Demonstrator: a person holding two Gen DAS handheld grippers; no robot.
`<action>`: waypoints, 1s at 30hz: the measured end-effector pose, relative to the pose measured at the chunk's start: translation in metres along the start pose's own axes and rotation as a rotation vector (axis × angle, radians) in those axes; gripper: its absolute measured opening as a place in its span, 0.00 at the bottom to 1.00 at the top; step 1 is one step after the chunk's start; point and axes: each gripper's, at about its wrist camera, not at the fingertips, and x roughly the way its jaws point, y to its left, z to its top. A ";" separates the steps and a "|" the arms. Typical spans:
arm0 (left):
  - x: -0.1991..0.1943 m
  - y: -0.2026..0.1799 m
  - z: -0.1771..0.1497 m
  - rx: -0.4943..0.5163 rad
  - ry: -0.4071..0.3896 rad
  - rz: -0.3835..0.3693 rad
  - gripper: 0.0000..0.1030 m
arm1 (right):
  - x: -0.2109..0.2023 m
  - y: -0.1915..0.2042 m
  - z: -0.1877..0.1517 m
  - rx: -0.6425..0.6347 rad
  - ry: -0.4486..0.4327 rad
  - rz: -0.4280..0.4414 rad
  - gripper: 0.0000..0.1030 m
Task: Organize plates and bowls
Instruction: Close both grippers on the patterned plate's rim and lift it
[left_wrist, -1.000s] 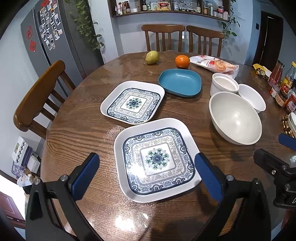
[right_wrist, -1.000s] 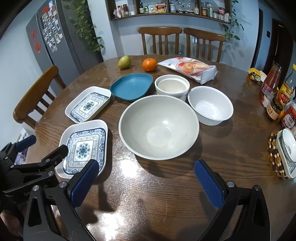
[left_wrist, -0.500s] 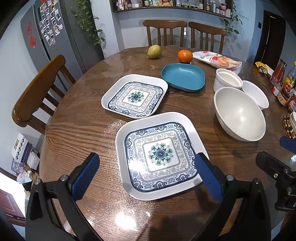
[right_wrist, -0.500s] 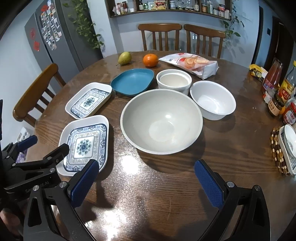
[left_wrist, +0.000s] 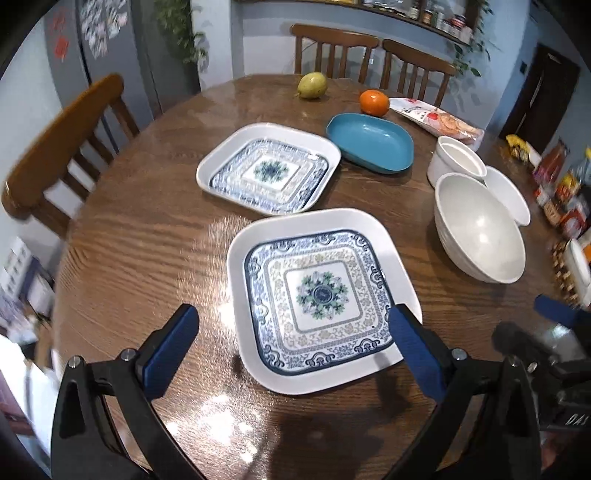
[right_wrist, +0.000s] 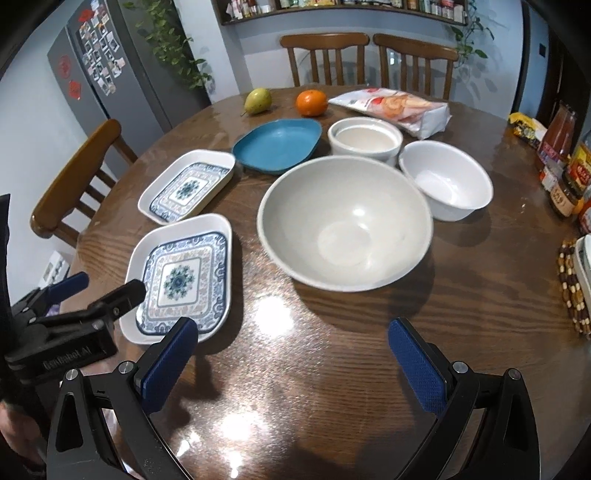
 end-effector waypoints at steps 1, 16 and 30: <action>0.002 0.004 0.000 -0.018 0.009 -0.008 0.99 | 0.001 0.001 -0.001 -0.001 0.006 0.009 1.00; 0.038 0.030 -0.007 -0.031 0.083 -0.027 0.65 | 0.053 0.038 0.002 -0.036 0.110 0.089 0.95; 0.048 0.042 -0.001 -0.008 0.055 -0.025 0.22 | 0.084 0.063 0.022 -0.119 0.131 0.062 0.16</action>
